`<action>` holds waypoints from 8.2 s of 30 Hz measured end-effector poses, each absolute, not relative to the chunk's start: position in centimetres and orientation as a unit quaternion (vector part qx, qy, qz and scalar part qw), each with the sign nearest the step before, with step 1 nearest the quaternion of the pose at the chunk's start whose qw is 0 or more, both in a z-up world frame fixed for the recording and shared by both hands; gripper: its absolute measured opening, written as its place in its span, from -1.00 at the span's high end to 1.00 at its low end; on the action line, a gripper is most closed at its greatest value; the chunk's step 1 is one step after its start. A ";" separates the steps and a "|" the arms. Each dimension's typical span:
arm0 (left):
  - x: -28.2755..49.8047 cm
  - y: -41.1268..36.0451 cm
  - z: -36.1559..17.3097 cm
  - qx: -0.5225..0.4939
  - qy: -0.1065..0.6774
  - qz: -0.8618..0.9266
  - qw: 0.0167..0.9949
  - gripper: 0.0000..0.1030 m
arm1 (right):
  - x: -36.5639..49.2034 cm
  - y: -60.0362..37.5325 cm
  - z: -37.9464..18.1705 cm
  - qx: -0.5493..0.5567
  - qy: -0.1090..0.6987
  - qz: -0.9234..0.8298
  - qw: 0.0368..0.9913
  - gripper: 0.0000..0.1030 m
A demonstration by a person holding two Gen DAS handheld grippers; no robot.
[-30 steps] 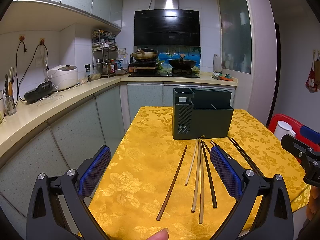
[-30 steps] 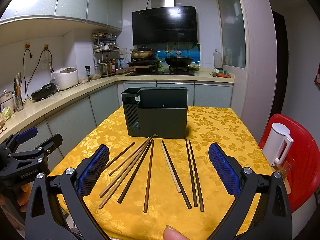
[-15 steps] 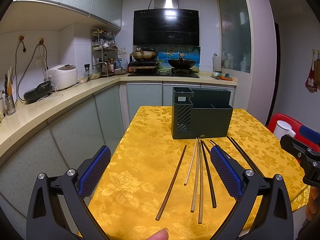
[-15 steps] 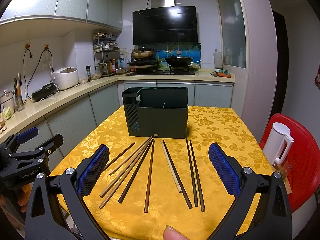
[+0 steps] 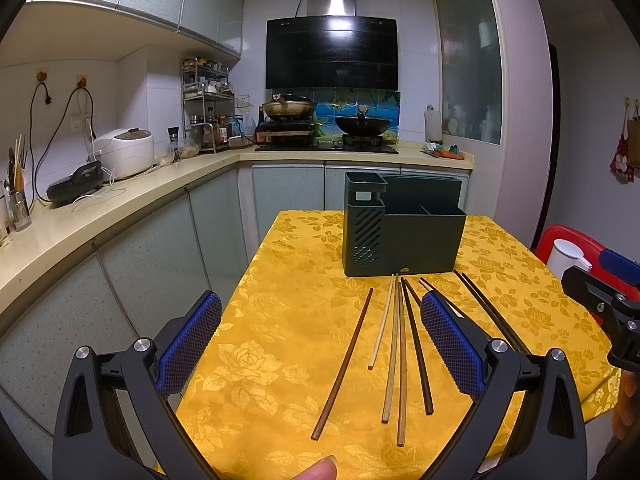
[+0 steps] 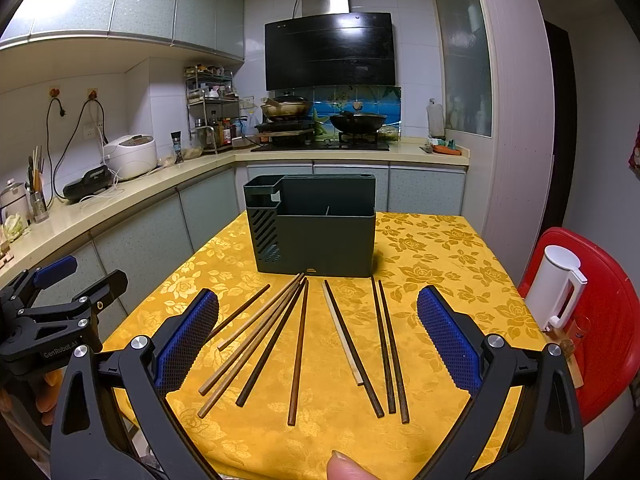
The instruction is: Organize utensils
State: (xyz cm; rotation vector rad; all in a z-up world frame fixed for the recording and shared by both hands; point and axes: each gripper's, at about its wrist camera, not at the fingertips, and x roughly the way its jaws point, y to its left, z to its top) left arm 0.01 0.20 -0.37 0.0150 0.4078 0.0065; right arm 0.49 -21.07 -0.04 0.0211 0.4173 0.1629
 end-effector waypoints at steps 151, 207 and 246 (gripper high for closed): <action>15.9 -5.3 13.6 0.032 0.150 -0.152 0.976 0.88 | 13.9 -28.5 11.7 0.029 0.120 0.120 0.985 0.84; 21.9 -5.2 9.1 0.015 0.196 -0.131 0.972 -0.44 | 20.1 -26.0 10.5 0.001 0.160 0.099 0.982 -0.16; 7.5 -1.3 -7.5 0.047 0.292 -0.088 0.951 -0.46 | 5.5 -28.0 -5.3 -0.020 0.228 0.043 0.973 -0.20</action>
